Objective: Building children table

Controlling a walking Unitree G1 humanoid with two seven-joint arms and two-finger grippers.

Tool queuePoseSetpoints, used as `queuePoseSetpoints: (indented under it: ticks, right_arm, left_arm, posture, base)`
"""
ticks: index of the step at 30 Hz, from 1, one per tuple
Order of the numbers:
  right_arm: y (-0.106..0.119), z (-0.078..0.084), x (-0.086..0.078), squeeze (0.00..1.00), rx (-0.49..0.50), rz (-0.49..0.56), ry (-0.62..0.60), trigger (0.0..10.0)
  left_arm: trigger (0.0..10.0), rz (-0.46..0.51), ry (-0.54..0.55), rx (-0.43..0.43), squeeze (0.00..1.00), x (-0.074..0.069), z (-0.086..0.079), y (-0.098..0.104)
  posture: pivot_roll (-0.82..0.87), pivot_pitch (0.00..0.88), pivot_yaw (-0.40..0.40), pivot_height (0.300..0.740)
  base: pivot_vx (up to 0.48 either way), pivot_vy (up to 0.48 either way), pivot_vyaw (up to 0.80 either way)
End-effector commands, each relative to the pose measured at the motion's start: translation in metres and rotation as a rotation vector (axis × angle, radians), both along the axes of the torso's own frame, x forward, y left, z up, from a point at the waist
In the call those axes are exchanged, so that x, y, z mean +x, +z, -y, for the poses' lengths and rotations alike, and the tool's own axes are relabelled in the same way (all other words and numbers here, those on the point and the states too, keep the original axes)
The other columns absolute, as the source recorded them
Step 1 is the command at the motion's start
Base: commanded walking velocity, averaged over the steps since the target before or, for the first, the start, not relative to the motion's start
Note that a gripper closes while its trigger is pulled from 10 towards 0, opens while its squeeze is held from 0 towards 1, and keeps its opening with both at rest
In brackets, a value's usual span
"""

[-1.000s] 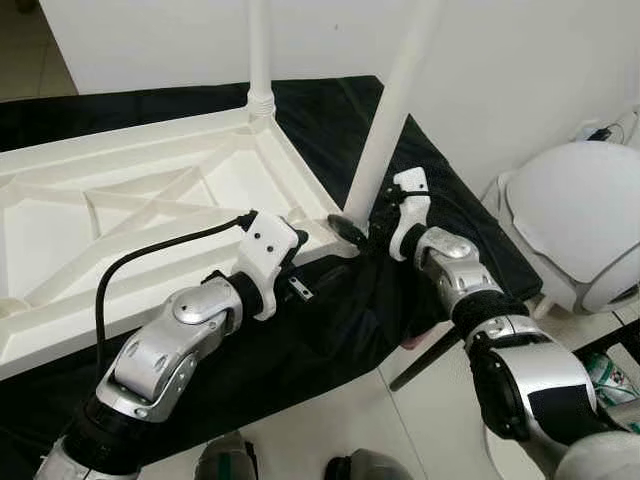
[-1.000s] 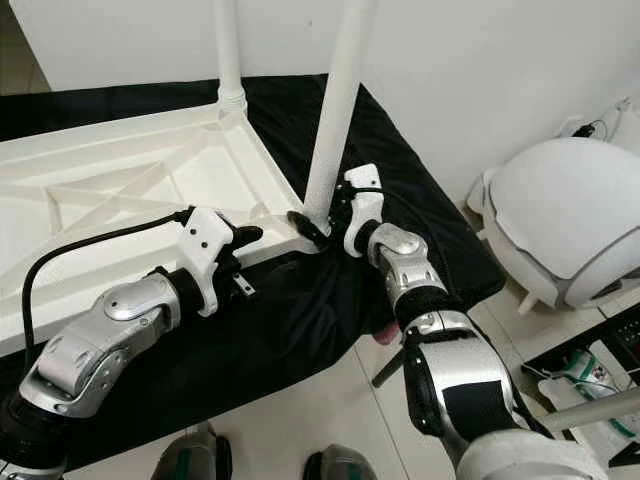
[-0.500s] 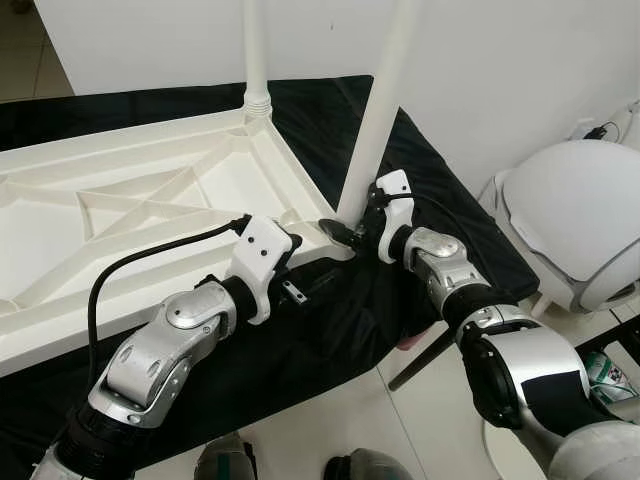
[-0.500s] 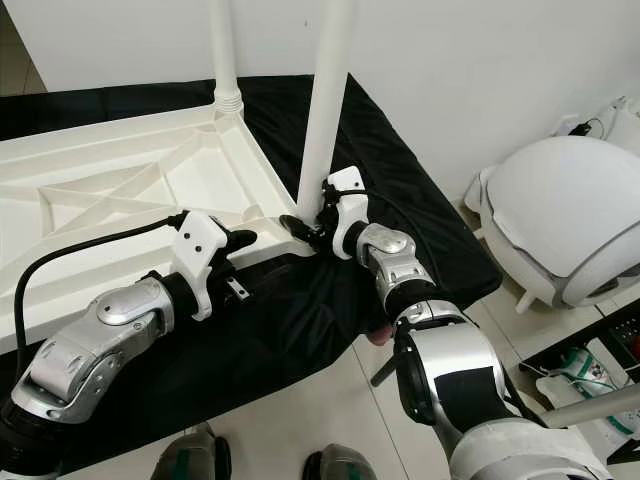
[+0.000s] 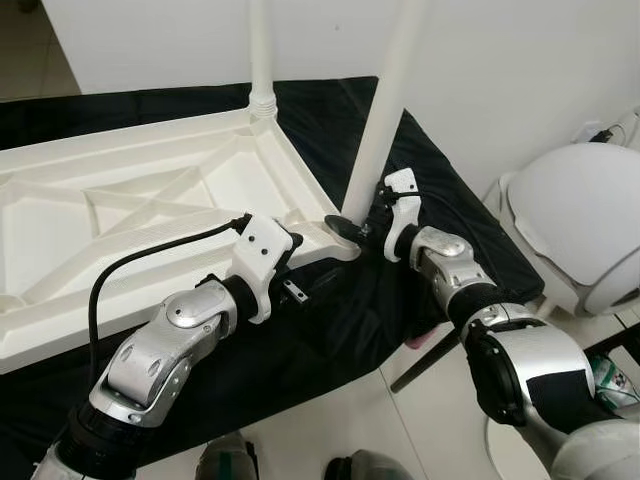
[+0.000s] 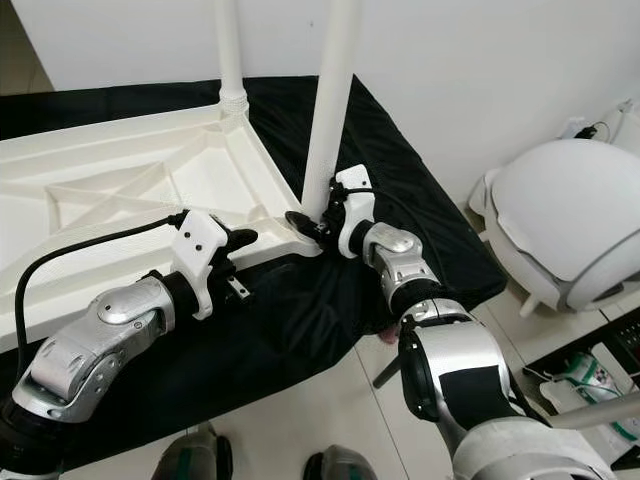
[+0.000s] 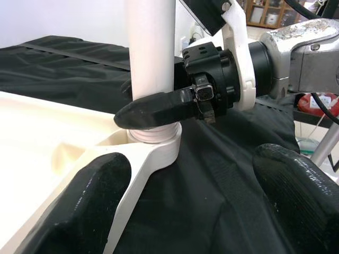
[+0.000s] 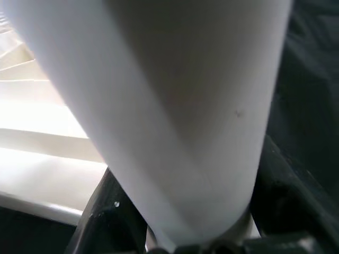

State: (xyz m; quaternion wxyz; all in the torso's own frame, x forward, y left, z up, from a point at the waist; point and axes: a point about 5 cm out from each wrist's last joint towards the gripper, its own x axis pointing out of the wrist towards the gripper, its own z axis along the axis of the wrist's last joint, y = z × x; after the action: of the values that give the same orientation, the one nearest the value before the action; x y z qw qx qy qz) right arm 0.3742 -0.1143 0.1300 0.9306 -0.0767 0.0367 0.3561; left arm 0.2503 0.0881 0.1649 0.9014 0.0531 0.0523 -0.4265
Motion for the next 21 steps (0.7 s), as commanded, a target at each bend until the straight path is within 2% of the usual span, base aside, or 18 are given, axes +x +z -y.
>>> queuePoseSetpoints:
  ticks: [1,4,5,6,11,13,14,15,18,21]
  right_arm:
    - [-0.012,0.019,-0.001,0.0,-0.054,-0.032,-0.119,10.0]
    - [-0.013,0.023,0.0,0.0,0.03,-0.041,-0.248,10.0]
    - [-0.013,0.023,0.0,0.0,0.03,-0.041,-0.248,10.0]
    - [-0.014,0.021,0.0,0.0,0.078,-0.041,-0.323,10.0]
    - [-0.016,0.013,-0.004,0.0,0.126,-0.016,-0.409,10.0]
    - [-0.024,0.01,-0.007,0.0,0.12,-0.031,-0.511,10.0]
    - [-0.028,0.003,-0.012,0.0,0.105,-0.028,-0.563,10.0]
    - [-0.028,0.003,-0.012,0.0,0.105,-0.028,-0.563,10.0]
    - [-0.033,-0.017,-0.02,0.0,0.126,-0.034,-0.633,10.0]
    - [-0.032,-0.041,-0.025,0.0,0.171,-0.062,-0.609,10.0]
  left_arm:
    - [10.0,-0.005,-0.041,-0.004,0.0,-0.002,0.001,0.001]
    - [10.0,-0.009,-0.039,-0.006,0.0,-0.002,0.002,0.0]
    - [10.0,-0.009,-0.039,-0.006,0.0,-0.002,0.002,0.0]
    - [10.0,-0.01,-0.042,-0.009,0.0,-0.002,0.003,0.0]
    - [10.0,-0.012,-0.048,-0.01,0.0,-0.002,0.003,0.0]
    - [10.0,-0.014,-0.053,-0.009,0.0,-0.002,0.004,0.0]
    - [10.0,-0.015,-0.058,-0.009,0.0,-0.002,0.004,0.0]
    - [10.0,-0.015,-0.058,-0.009,0.0,-0.002,0.004,0.0]
    - [10.0,-0.02,-0.068,-0.011,0.0,-0.002,0.007,-0.001]
    - [10.0,-0.02,-0.07,-0.016,0.0,-0.002,0.008,-0.001]
  posture:
    - [0.05,0.0,-0.081,0.74]
    - [0.04,0.001,-0.079,0.74]
    - [0.04,0.001,-0.079,0.74]
    - [0.04,0.0,-0.075,0.74]
    - [0.03,0.002,-0.07,0.74]
    - [0.02,0.004,-0.067,0.74]
    - [0.02,0.003,-0.066,0.74]
    - [0.02,0.003,-0.066,0.74]
    - [0.01,0.007,-0.064,0.74]
    - [0.01,0.008,-0.066,0.74]
  base:
    - [0.0,0.0,0.0]
    - [0.0,0.0,0.0]
    - [0.0,0.0,0.0]
    - [0.0,0.0,0.0]
    - [0.0,0.0,0.0]
    - [0.0,0.0,0.0]
    - [0.0,0.0,0.0]
    - [0.0,0.0,0.0]
    - [0.0,0.0,0.0]
    - [0.0,0.0,0.0]
